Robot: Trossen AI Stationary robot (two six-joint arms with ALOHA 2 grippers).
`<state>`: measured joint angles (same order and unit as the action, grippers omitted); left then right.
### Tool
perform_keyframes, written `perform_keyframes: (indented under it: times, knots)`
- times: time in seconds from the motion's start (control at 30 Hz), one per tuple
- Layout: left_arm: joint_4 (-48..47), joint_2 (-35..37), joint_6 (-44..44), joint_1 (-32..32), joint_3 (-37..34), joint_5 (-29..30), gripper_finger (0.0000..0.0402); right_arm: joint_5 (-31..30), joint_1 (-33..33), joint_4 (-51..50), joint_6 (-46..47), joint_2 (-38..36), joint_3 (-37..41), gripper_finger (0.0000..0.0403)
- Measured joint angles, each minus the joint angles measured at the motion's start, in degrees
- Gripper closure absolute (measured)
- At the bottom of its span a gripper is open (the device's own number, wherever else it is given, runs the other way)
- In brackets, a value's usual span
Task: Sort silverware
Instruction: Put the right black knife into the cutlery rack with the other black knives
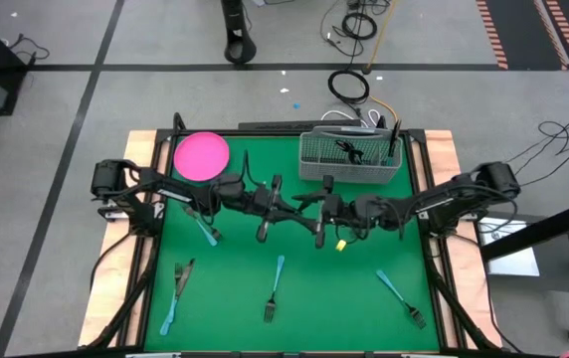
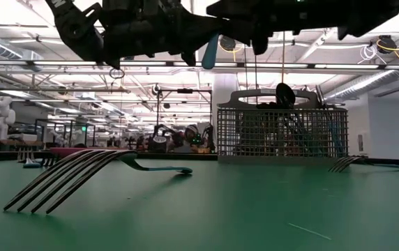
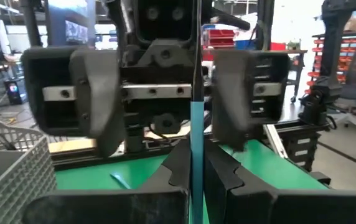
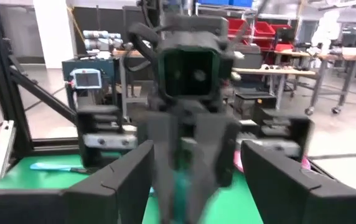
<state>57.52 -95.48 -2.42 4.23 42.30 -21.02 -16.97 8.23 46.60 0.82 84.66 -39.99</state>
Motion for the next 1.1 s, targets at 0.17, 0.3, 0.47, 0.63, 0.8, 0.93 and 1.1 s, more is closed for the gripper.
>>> perform_keyframes:
  times: [0.17,0.3,0.47,0.63,0.8,0.93,1.1]
  knots:
    - [-0.4,0.0,-0.1,0.1,0.0,0.1,0.0386,0.9,-0.2,0.3,-1.9,0.7,-1.3,0.0182]
    - [-1.0,0.0,-1.0,0.2,0.0,0.6,0.0386,0.8,-0.2,0.0,-3.4,-0.1,-1.4,0.0202]
    - [-1.0,0.0,-1.0,0.3,0.0,1.1,0.0386,0.5,-0.2,-0.9,-4.3,-0.3,-1.4,0.0268]
    - [-1.0,0.0,-1.1,0.4,0.0,2.2,0.0383,-0.6,-0.4,-3.1,-6.0,-0.3,-1.3,0.0382]
    - [-3.0,0.1,-3.5,0.3,0.0,3.9,0.0301,-0.9,-0.5,-3.8,-6.3,-0.6,-1.3,0.0398]
    - [-5.2,0.1,-4.2,0.7,0.0,10.7,0.0217,-1.2,-1.1,-5.2,-5.2,-2.7,-1.3,0.0400]
    - [-12.8,1.3,-5.9,3.7,-0.1,12.6,0.0146,-6.9,-2.8,-16.2,-3.7,-9.6,-1.3,0.0401]
